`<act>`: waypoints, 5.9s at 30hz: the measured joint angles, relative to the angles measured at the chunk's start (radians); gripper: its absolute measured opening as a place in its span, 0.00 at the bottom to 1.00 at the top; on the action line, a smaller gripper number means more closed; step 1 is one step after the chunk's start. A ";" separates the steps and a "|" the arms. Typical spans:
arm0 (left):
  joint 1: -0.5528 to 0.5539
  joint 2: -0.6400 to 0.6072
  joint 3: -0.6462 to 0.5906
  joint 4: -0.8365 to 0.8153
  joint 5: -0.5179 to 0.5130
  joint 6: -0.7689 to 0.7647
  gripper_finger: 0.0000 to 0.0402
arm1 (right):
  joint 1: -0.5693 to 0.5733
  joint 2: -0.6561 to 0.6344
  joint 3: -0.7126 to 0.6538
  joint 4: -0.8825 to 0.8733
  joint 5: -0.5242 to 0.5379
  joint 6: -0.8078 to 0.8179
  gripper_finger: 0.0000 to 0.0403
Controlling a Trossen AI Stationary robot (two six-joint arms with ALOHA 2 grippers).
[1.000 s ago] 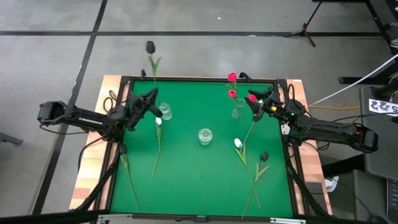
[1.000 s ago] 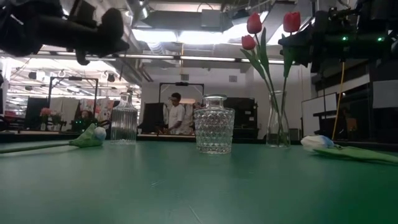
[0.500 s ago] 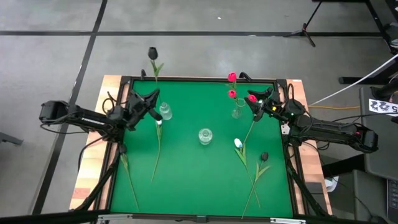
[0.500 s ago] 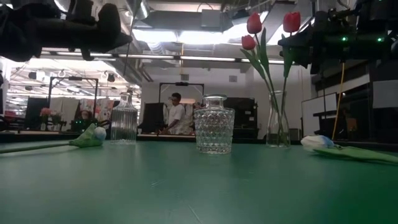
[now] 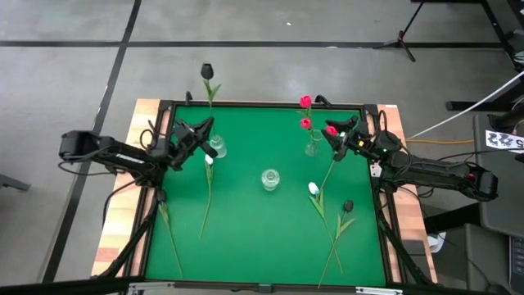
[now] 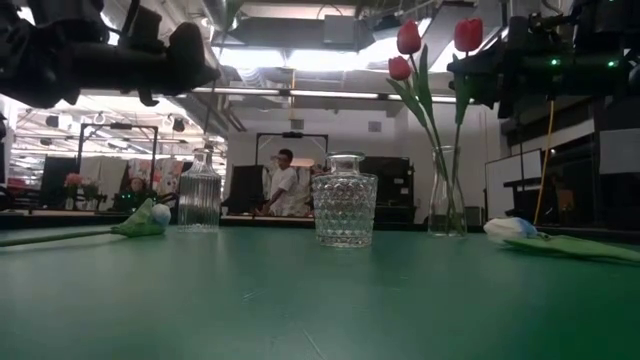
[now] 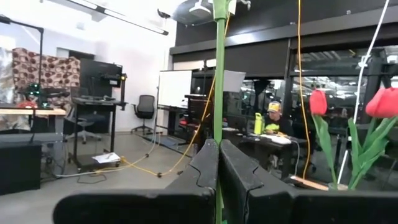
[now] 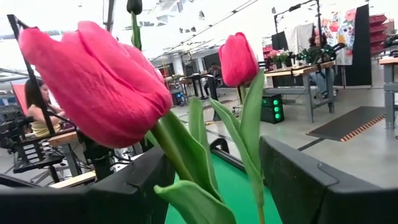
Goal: Sort flowers into vase by color
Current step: Put the top black tulip into the left transparent vase, then put the left black tulip into the left transparent vase
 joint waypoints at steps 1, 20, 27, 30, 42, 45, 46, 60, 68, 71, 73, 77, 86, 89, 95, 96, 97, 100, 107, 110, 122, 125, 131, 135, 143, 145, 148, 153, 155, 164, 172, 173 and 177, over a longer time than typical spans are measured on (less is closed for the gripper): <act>0.000 0.008 0.000 0.007 0.000 0.000 0.00 | 0.000 0.000 0.000 0.000 -0.004 0.000 0.57; -0.002 0.158 0.000 0.145 0.000 0.077 0.00 | 0.000 0.000 0.000 -0.025 -0.013 0.002 0.57; -0.002 0.176 -0.046 0.182 -0.001 0.063 0.00 | 0.000 0.000 0.000 -0.067 -0.013 0.000 0.57; -0.002 0.176 -0.064 0.182 -0.002 0.058 0.00 | 0.000 0.000 0.000 -0.077 -0.012 -0.003 0.57; 0.012 0.203 -0.065 0.180 0.006 0.032 0.00 | 0.000 0.000 0.000 -0.075 -0.011 -0.024 0.57; 0.013 0.239 -0.065 0.182 0.006 0.000 0.00 | 0.000 0.000 0.000 -0.074 -0.010 -0.026 0.57; 0.012 0.251 -0.065 0.181 0.006 -0.005 0.00 | 0.000 0.000 0.000 -0.074 -0.011 -0.026 0.57; 0.012 0.366 -0.064 0.182 -0.003 -0.096 0.00 | 0.000 0.000 0.000 -0.074 -0.012 -0.037 0.57; 0.012 0.370 -0.064 0.182 -0.008 -0.116 0.00 | 0.000 0.000 0.000 -0.074 -0.005 -0.055 0.57; 0.012 0.369 -0.064 0.177 -0.009 -0.129 0.00 | 0.000 0.000 0.000 -0.074 -0.005 -0.055 0.57; 0.012 0.369 -0.064 0.163 -0.008 -0.129 0.02 | 0.000 0.000 0.000 -0.074 -0.005 -0.056 0.57; 0.007 0.369 -0.065 0.132 -0.008 -0.138 0.09 | 0.000 0.000 0.000 -0.074 -0.012 -0.057 0.57; -0.030 0.369 -0.065 0.089 -0.006 -0.102 0.36 | 0.000 0.000 0.000 -0.074 -0.039 -0.057 0.57; -0.029 0.369 -0.065 0.089 -0.006 -0.102 0.45 | 0.000 0.000 0.000 -0.074 -0.039 -0.057 0.57; -0.031 0.329 -0.065 0.092 -0.006 -0.076 0.58 | 0.000 0.000 0.000 -0.074 -0.039 -0.057 0.57; -0.034 0.314 -0.065 0.092 -0.008 -0.061 0.59 | 0.000 0.000 0.000 -0.074 -0.039 -0.057 0.57; -0.038 0.298 -0.065 0.091 -0.013 -0.043 0.60 | 0.000 0.000 0.000 -0.074 -0.039 -0.057 0.57; -0.063 0.241 -0.065 0.089 -0.076 0.027 0.60 | 0.000 0.000 0.000 -0.072 -0.039 -0.058 0.57; -0.146 0.031 -0.036 -0.122 -0.278 0.107 0.61 | 0.000 0.000 0.000 -0.065 -0.039 -0.057 0.57; -0.188 -0.072 0.023 -0.322 -0.373 0.146 0.61 | 0.000 0.000 0.000 -0.065 -0.039 -0.057 0.57; -0.211 -0.375 0.246 -1.177 -0.405 -0.150 0.61 | 0.000 -0.001 0.000 -0.032 -0.038 -0.057 0.57; -0.211 -0.409 0.313 -1.379 -0.345 -0.239 0.61 | 0.000 -0.001 0.000 -0.033 -0.038 -0.058 0.57; -0.211 -0.419 0.475 -1.768 -0.231 -0.441 0.61 | 0.000 -0.001 0.000 -0.012 -0.037 -0.058 0.57; -0.211 -0.413 0.559 -1.918 -0.149 -0.537 0.61 | 0.000 -0.001 0.000 -0.012 -0.036 -0.058 0.57; -0.211 -0.413 0.670 -2.176 0.054 -0.784 0.61 | 0.000 -0.001 0.000 -0.012 -0.036 -0.069 0.57; -0.211 -0.413 0.687 -2.245 0.133 -0.840 0.61 | 0.000 -0.001 0.000 -0.011 -0.036 -0.079 0.57; -0.213 -0.413 0.695 -2.320 0.292 -0.926 0.61 | 0.000 -0.001 0.000 -0.011 -0.036 -0.080 0.57; -0.215 -0.379 0.695 -2.391 0.551 -1.112 0.60 | 0.000 0.000 0.000 -0.013 -0.036 -0.087 0.57; -0.225 -0.350 0.695 -2.420 0.619 -1.208 0.59 | 0.000 0.000 0.000 -0.013 -0.036 -0.102 0.57; -0.407 -0.143 0.690 -2.448 0.787 -1.739 0.52 | 0.000 0.000 0.000 -0.013 -0.038 -0.108 0.57; -0.669 0.042 0.689 -2.424 0.801 -2.084 0.47 | 0.000 0.000 0.000 -0.016 -0.046 -0.108 0.57; -0.701 0.060 0.688 -2.414 0.802 -2.126 0.47 | 0.000 0.000 0.000 -0.016 -0.046 -0.108 0.57; -0.804 0.118 0.689 -2.358 0.810 -2.299 0.47 | 0.000 0.000 0.000 -0.015 -0.046 -0.108 0.57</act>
